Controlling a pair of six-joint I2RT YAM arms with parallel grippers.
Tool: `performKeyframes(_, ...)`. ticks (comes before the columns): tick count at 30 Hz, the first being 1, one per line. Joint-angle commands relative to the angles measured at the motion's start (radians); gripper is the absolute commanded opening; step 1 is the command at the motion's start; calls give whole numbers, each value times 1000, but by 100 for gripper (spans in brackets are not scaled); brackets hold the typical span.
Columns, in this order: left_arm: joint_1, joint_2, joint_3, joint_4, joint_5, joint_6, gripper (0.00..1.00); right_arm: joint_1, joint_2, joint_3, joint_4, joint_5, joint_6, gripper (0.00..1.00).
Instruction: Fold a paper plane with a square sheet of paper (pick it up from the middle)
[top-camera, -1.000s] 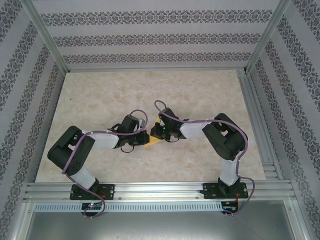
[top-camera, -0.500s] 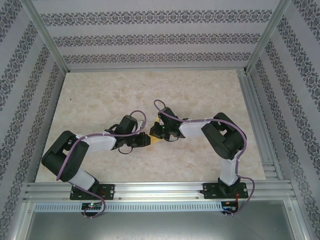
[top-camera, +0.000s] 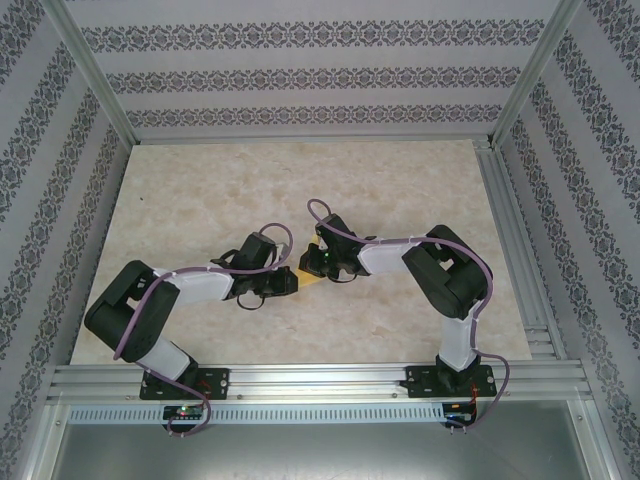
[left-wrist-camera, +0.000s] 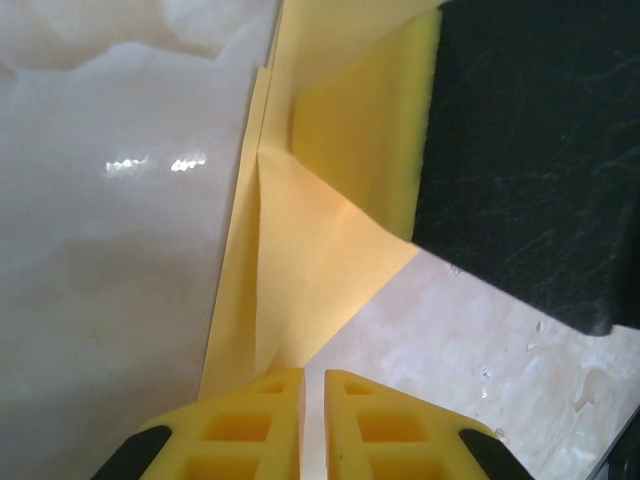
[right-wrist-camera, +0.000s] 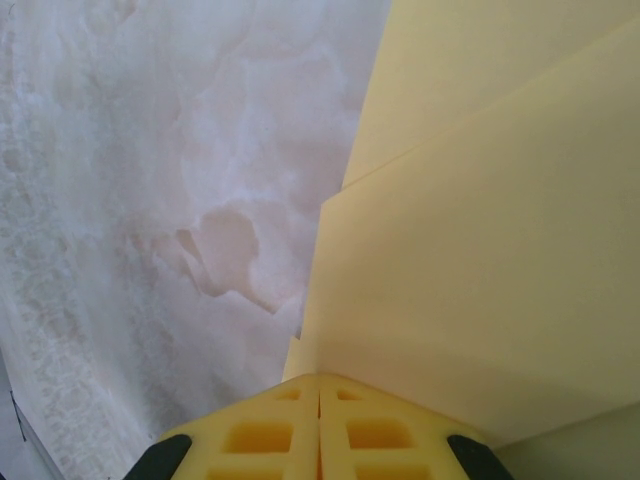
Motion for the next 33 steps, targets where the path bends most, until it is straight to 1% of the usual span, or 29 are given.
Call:
performKeyframes(1, -5, -31, -3, 48, -48, -17, 14, -8, 73, -23, -115, 73, -14, 8)
performKeyframes(9, -5, 10, -4, 71, -56, -34, 12, -8, 78, -21, -116, 72, -14, 7)
performKeyframes(16, -5, 36, -3, 32, -84, -29, 11, -9, 76, -22, -122, 77, -14, 7)
performKeyframes(24, -5, 33, -13, -24, -127, -14, 9, -10, 81, -23, -131, 79, -16, 7)
performKeyframes(33, -5, 38, -32, -63, -134, -6, 8, -9, 80, -24, -137, 85, -16, 7)
